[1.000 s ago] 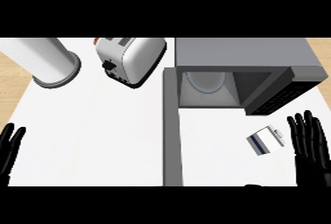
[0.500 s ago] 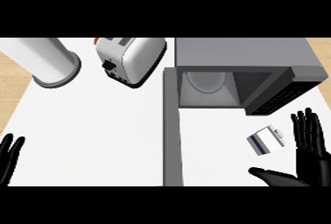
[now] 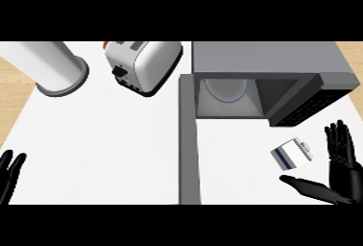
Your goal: Pick up the milk, place it into the microwave and close the microwave
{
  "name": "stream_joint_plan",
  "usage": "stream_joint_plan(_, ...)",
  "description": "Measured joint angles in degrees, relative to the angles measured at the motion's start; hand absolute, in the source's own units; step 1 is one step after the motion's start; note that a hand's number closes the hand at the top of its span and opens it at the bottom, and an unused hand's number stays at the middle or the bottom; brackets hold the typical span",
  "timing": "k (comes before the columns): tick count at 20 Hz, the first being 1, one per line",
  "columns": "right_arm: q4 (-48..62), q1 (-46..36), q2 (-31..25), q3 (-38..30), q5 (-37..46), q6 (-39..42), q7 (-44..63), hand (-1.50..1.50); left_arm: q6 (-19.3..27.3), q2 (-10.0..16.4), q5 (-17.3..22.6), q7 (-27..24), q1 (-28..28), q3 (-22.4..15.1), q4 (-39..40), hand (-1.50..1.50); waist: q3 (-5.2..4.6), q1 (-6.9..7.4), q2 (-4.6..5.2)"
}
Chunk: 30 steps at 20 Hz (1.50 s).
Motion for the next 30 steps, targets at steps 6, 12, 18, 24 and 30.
stream_joint_plan(6, 10.5, -2.6, -2.9, -1.8, 0.2, 2.3, -5.3, -1.50, -1.1, -0.4, 0.2, -0.2, -0.7, 1.6, 0.9, -1.50, 0.00, 0.01, 0.01)
stream_joint_plan(12, 20.5, -7.4, -5.4, -2.4, 1.1, 3.2, -8.1, -1.50, -2.0, -1.0, 0.0, -2.0, 0.8, 1.8, 1.7, -1.50, 0.00, 0.11, 0.01)
stream_joint_plan(18, 32.9, -11.6, -7.5, -3.5, 2.6, 2.2, -14.4, -1.50, -2.7, -1.0, 0.8, -1.1, 1.1, 2.7, 0.9, -1.50, 0.01, 0.18, 0.03)
stream_joint_plan(24, 47.1, -17.1, -10.0, -4.5, 3.6, 2.8, -20.5, -1.50, -2.6, -1.3, 0.3, -1.7, 1.4, 2.4, 0.9, -1.50, 0.04, 0.39, 0.09)
stream_joint_plan(30, 58.7, -22.2, -11.4, -4.3, 4.9, 4.1, -23.7, -1.50, -2.8, -1.3, -0.2, -1.7, 0.3, 2.6, 2.1, -1.50, 0.10, 0.63, 0.22)
